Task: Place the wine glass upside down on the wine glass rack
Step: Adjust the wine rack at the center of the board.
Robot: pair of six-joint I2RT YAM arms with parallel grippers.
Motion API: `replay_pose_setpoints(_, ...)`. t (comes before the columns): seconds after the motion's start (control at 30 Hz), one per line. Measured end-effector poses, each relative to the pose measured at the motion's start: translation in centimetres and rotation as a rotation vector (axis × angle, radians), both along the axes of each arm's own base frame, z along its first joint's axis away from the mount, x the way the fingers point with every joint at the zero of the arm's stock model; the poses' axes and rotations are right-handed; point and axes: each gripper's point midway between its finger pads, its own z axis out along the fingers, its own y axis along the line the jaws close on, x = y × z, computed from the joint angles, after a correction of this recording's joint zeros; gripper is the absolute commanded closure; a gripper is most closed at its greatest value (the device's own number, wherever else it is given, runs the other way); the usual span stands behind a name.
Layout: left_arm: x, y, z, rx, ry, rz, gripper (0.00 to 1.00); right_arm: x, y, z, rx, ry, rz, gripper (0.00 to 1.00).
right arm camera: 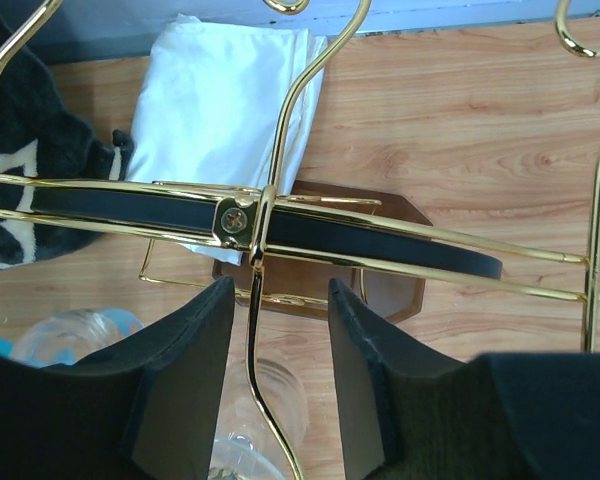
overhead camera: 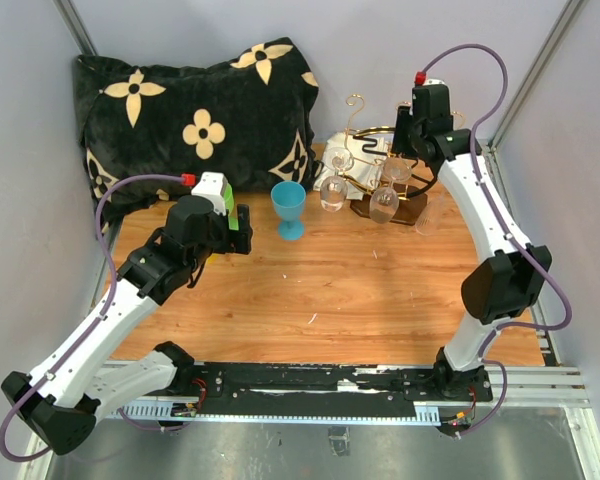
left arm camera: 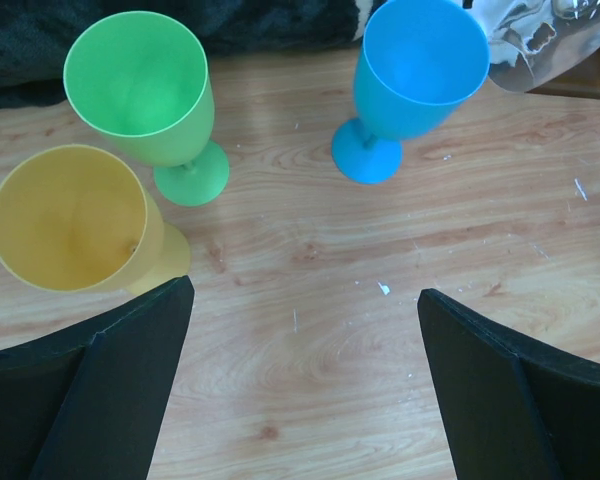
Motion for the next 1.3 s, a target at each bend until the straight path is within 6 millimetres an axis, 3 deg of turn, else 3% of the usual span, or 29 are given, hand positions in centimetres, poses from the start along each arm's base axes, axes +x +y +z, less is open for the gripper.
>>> replay_pose_setpoints(0.3, -0.2, 0.0, 0.3, -0.007, -0.007, -0.004, 0.00, 1.0, 0.7, -0.7, 0.014, 0.025, 0.026, 0.70)
replay_pose_setpoints(0.43, -0.2, 0.0, 0.2, -0.009, -0.006, -0.007, 0.00, 0.9, 0.8, -1.0, 0.020, 0.036, 0.036, 0.72)
replay_pose_setpoints(0.57, -0.2, -0.1, 0.2, -0.010, -0.006, -0.010, 0.00, 0.9, 0.9, -1.2, 0.027, 0.043, 0.046, 0.81)
replay_pose_setpoints(0.73, -0.2, -0.1, 0.2, -0.010, -0.006, -0.010, 0.00, 0.8, 1.1, -1.3, 0.034, 0.051, 0.064, 0.84)
replay_pose_setpoints(1.03, -0.2, -0.1, 0.2, -0.006, -0.005, -0.011, 0.00, 0.7, 0.7, -1.3, 0.041, 0.063, 0.091, 0.98)
replay_pose_setpoints(1.3, -0.1, -0.2, 0.0, -0.002, 0.002, -0.012, 0.00, 0.6, 0.0, -1.4, 0.018, 0.071, 0.151, 0.99)
